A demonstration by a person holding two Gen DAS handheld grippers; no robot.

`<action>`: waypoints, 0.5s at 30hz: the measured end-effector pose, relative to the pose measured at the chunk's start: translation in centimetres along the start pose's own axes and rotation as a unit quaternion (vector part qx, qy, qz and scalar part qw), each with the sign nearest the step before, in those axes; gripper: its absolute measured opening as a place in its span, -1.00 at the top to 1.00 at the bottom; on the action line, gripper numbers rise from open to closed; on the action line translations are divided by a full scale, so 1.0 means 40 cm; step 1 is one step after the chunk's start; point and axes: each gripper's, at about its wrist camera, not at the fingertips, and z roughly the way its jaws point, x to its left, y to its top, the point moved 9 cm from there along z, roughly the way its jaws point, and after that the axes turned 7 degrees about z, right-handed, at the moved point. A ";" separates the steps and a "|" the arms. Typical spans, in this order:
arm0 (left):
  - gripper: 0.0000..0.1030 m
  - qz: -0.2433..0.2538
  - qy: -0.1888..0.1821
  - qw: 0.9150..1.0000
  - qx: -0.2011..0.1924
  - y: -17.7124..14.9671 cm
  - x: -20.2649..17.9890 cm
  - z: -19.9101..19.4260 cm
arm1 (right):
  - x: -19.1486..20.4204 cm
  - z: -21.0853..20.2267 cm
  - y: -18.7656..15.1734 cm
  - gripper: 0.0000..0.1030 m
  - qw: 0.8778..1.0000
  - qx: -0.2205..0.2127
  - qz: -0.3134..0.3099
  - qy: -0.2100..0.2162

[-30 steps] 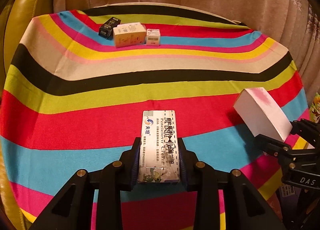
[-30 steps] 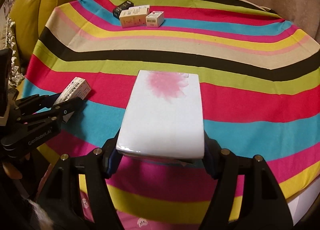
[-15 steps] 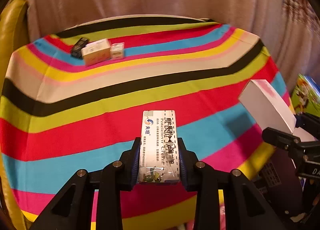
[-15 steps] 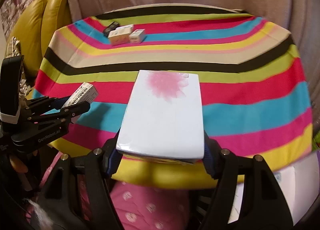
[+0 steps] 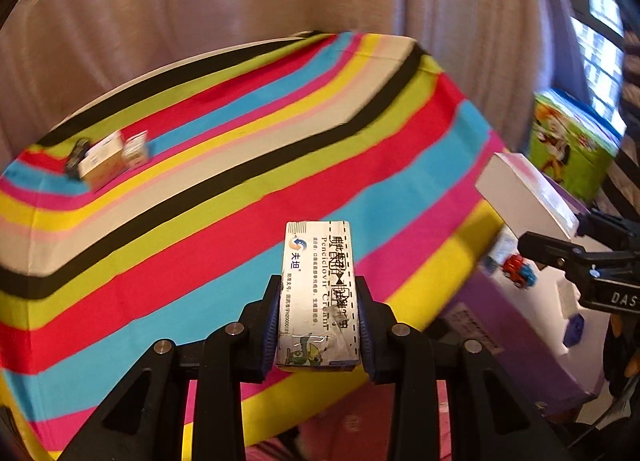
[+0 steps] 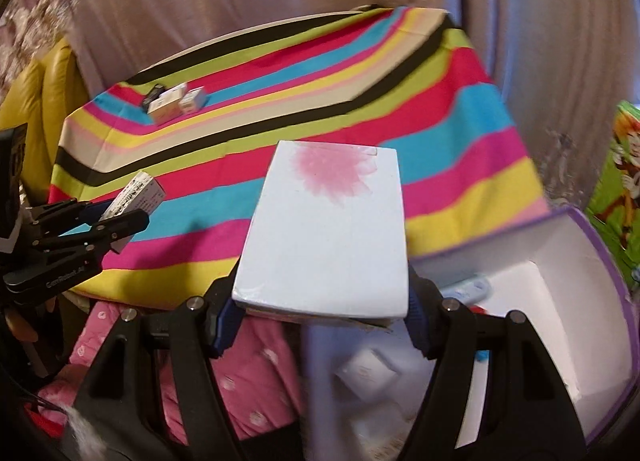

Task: Organize rigid objects
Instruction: 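Carry the pink-print box and slim printed box toward the bin, then open both tools over the bin to drop the two boxes inside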

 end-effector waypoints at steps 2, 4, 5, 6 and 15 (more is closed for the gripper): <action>0.33 0.027 -0.016 1.000 0.000 0.024 -0.062 0.003 | -0.041 -0.022 -0.003 -0.37 1.000 -0.007 -0.001 -0.021; 0.33 0.049 -0.033 0.998 -0.001 0.043 -0.120 0.006 | -0.103 -0.052 -0.005 -0.37 0.998 -0.017 0.003 -0.052; 0.33 0.062 -0.042 0.997 -0.001 0.052 -0.153 0.008 | -0.128 -0.063 -0.006 -0.37 0.998 -0.020 0.009 -0.061; 0.33 0.072 -0.050 0.996 0.000 0.058 -0.178 0.011 | -0.150 -0.073 -0.009 -0.37 0.997 -0.022 0.016 -0.067; 0.33 0.153 -0.161 0.975 0.017 0.090 -0.442 0.027 | -0.339 -0.140 -0.068 -0.37 0.989 -0.011 0.061 -0.138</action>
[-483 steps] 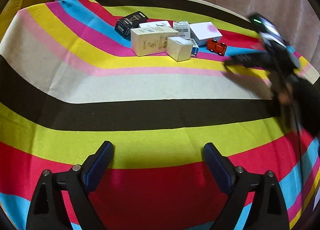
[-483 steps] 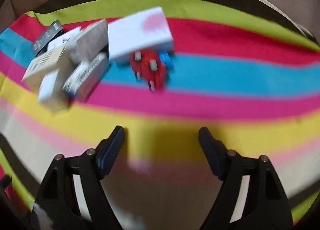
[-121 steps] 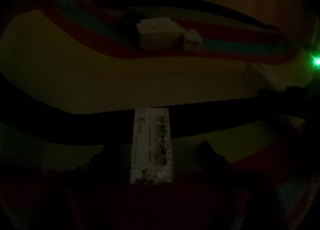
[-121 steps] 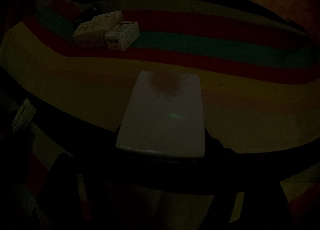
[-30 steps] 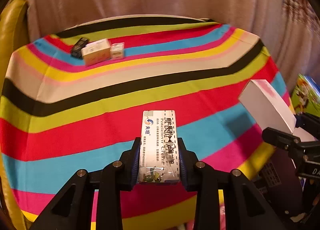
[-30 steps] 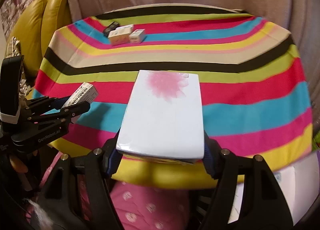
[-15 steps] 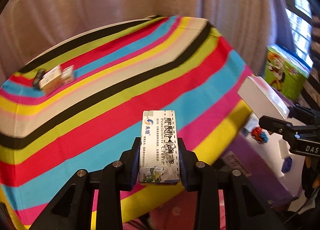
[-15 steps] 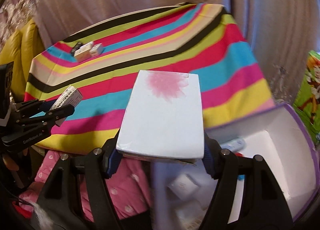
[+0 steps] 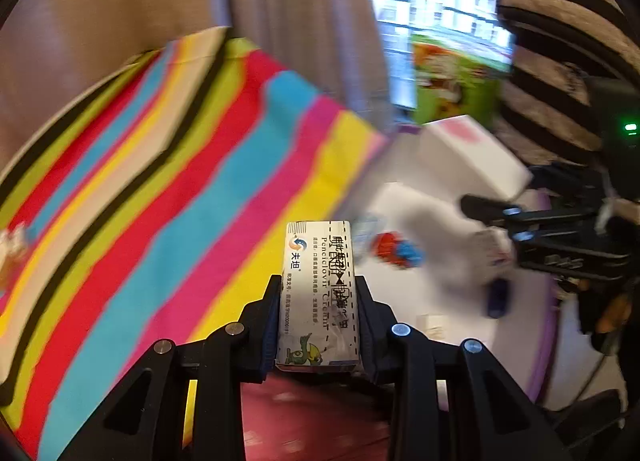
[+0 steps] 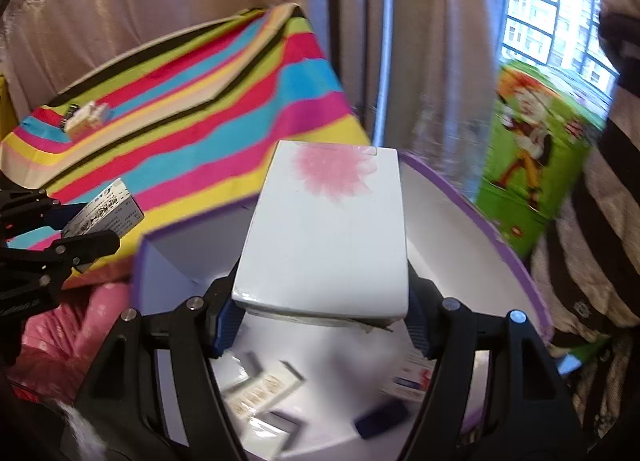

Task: Organize rigid objects
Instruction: 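Open both tools over the bin to drop the two boxes inside, then move both open tools back over the boxes on the table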

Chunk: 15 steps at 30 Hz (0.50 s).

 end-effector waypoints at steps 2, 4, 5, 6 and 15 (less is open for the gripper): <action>0.32 0.004 -0.043 0.999 -0.005 0.013 -0.053 0.010 | -0.029 -0.001 -0.009 -0.39 1.000 0.006 0.002 -0.019; -0.07 0.006 -0.102 0.995 0.000 0.017 -0.109 0.025 | -0.046 0.010 -0.012 -0.43 0.998 0.025 -0.005 -0.050; -0.24 0.009 -0.118 0.993 0.004 0.016 -0.125 0.030 | -0.065 0.007 -0.017 -0.49 0.997 0.029 -0.010 -0.064; -0.38 0.012 -0.114 0.993 -0.004 0.012 -0.129 0.026 | -0.070 0.004 -0.017 -0.55 0.997 0.028 -0.015 -0.076; -0.45 -0.105 0.046 0.992 -0.043 -0.148 0.258 -0.061 | 0.215 0.016 0.042 -0.66 0.995 0.015 -0.096 0.015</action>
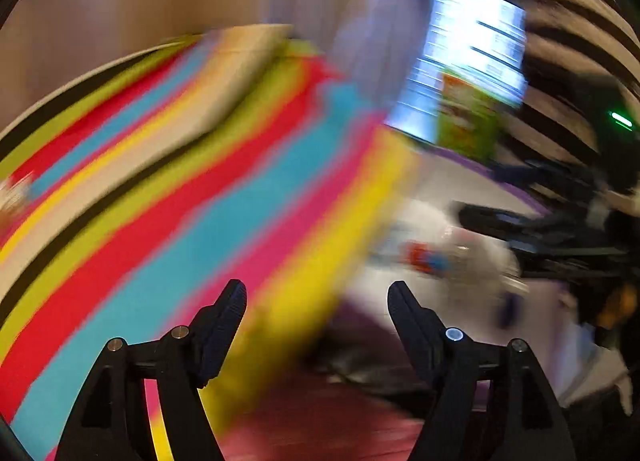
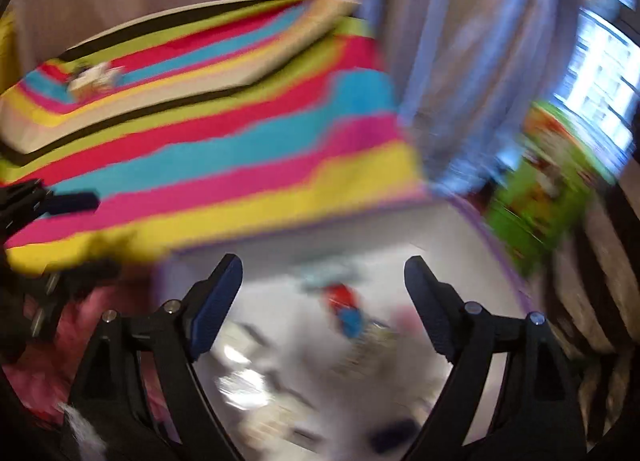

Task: Organize rigid objects
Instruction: 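Move both open tools back over the boxes on the table, then grasp the white box with red print using the right tool while the left tool grasps a white barcode box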

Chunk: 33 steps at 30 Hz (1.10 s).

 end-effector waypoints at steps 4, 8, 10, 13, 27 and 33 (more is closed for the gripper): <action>-0.49 -0.101 0.125 0.987 0.003 -0.087 0.336 -0.066 | 0.225 0.050 0.075 -0.66 0.995 0.009 -0.045 0.089; -0.60 -0.173 0.233 0.957 0.006 -0.178 0.624 -0.138 | 0.470 0.159 0.155 -0.69 0.985 0.030 -0.090 0.147; -0.60 -0.213 0.264 0.941 0.012 -0.222 0.730 -0.155 | 0.573 0.223 0.197 -0.69 0.981 0.040 -0.098 0.162; -0.60 -0.274 0.281 0.920 0.016 -0.293 0.844 -0.174 | 0.705 0.312 0.255 -0.69 0.977 0.058 -0.091 0.183; -0.92 -0.307 0.257 0.915 0.043 -0.333 0.894 -0.129 | 1.185 0.690 0.525 -0.71 0.975 0.069 -0.146 0.152; -1.00 -0.284 0.265 0.919 0.072 -0.337 0.885 -0.110 | 1.148 0.719 0.580 0.12 0.977 0.061 -0.136 0.152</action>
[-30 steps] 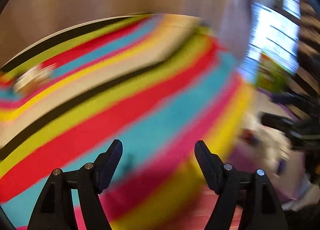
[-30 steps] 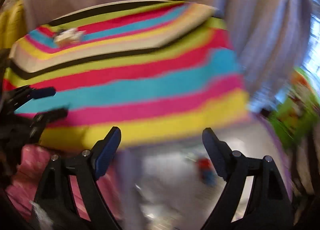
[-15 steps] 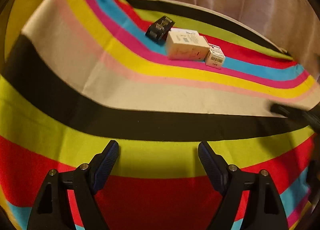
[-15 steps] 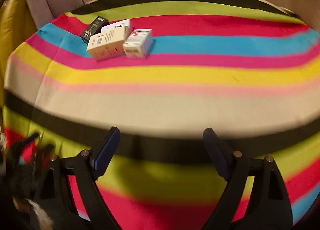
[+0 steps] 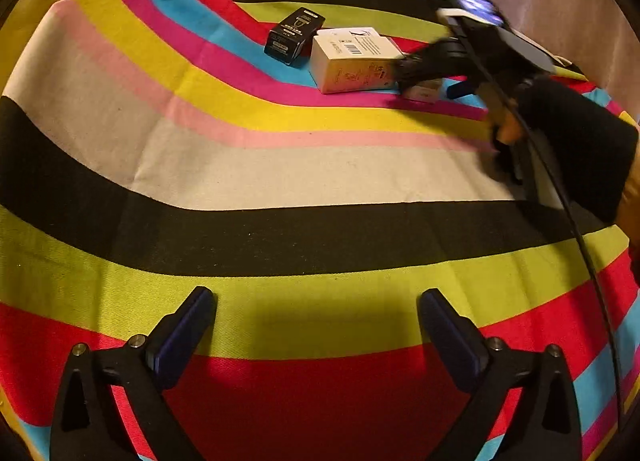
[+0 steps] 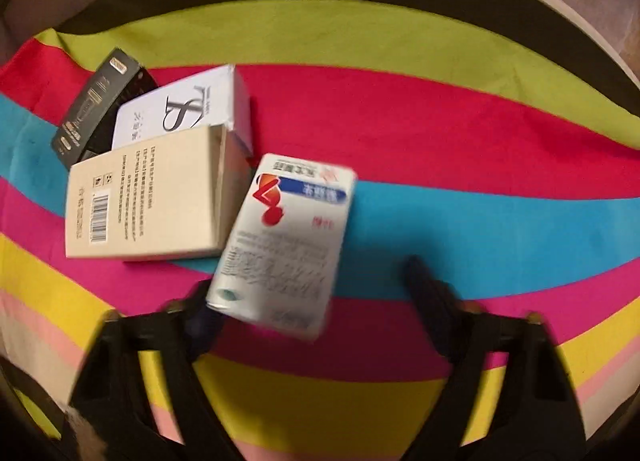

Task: Organize rigid objects
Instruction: 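Grasp the white box with red print using the right tool while the left tool grasps a white barcode box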

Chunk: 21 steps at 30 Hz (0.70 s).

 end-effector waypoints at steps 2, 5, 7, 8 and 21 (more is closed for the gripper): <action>-1.00 0.000 0.000 1.000 0.001 0.000 0.001 0.000 | -0.036 -0.034 -0.034 0.14 1.000 0.007 -0.008 0.010; -1.00 -0.003 0.002 1.000 0.002 0.001 0.004 -0.001 | -0.126 -0.127 -0.138 0.14 1.000 0.014 -0.014 0.022; -1.00 -0.005 0.005 1.000 0.005 0.004 0.003 0.002 | -0.178 -0.182 -0.209 0.14 0.999 0.017 -0.018 0.021; -1.00 -0.007 0.007 1.000 0.006 0.007 0.002 0.003 | -0.212 -0.222 -0.262 0.14 0.999 0.017 -0.023 0.020; -1.00 0.321 -0.022 0.943 -0.081 0.504 -0.061 0.161 | -0.305 -0.390 -0.458 0.11 0.999 -0.030 -0.031 0.034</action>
